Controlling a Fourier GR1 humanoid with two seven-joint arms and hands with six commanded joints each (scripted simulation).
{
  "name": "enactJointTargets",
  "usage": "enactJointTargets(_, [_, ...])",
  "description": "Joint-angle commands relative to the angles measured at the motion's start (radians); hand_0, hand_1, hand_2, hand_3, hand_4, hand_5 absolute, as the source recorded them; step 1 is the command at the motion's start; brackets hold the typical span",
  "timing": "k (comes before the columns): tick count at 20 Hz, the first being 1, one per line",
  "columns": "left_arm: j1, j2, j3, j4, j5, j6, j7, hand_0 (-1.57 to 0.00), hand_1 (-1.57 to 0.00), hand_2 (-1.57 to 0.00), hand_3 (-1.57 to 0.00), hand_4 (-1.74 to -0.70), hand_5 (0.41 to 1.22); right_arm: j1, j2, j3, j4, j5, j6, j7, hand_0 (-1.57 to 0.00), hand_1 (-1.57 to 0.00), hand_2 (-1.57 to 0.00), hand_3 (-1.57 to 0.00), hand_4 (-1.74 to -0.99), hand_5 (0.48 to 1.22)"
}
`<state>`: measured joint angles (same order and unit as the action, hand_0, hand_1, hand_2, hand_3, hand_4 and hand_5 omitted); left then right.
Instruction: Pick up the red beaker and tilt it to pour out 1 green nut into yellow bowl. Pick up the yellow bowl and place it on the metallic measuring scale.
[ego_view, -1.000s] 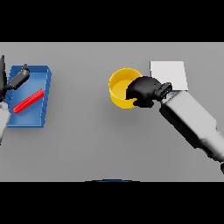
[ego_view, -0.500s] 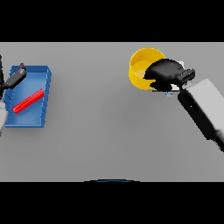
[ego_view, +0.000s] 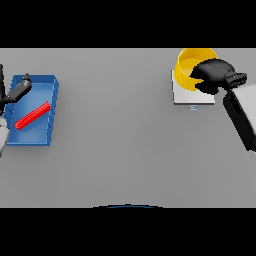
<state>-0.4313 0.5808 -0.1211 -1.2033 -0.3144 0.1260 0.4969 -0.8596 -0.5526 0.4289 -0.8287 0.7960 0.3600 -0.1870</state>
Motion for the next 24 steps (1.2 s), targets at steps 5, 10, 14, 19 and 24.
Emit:
enactJointTargets(5, [-0.003, 0.008, 0.002, -0.003, -0.003, -0.003, 0.008, 0.00, 0.00, 0.00, 0.00, -0.72, 0.681, -0.003, 0.024, -0.011, 0.118, 0.002, -0.055, -0.026, -1.57, -1.57, -1.40, -1.36, -1.741, 1.221])
enactJointTargets(10, [-0.004, -0.004, 0.000, 0.004, -0.004, 0.007, -0.003, 0.00, 0.00, 0.00, 0.00, -0.73, 0.675, -0.020, 0.046, -0.023, 0.216, -0.001, -0.100, -0.079, -1.57, -1.57, -1.35, -1.37, -1.741, 1.221])
enactJointTargets(14, [-0.002, 0.001, -0.006, 0.005, -0.014, 0.005, -0.002, 0.00, 0.00, 0.00, 0.00, -0.72, 0.668, -0.035, 0.061, -0.022, 0.254, -0.004, -0.107, -0.109, -1.46, -1.57, -1.34, -1.45, -1.741, 1.221])
enactJointTargets(19, [-0.013, 0.002, -0.009, 0.005, -0.015, -0.003, 0.004, 0.00, 0.00, 0.00, 0.00, -0.72, 0.668, -0.033, 0.065, -0.024, 0.259, -0.008, -0.102, -0.086, -1.23, -1.10, -1.09, -0.89, -1.657, 1.149])
enactJointTargets(24, [-0.014, -0.010, -0.006, 0.030, -0.013, 0.010, -0.011, 0.00, 0.00, 0.00, 0.00, -0.72, 0.663, -0.045, 0.055, 0.009, 0.284, 0.027, -0.094, -0.123, -0.41, -0.36, -0.46, -0.55, -1.567, 0.929])
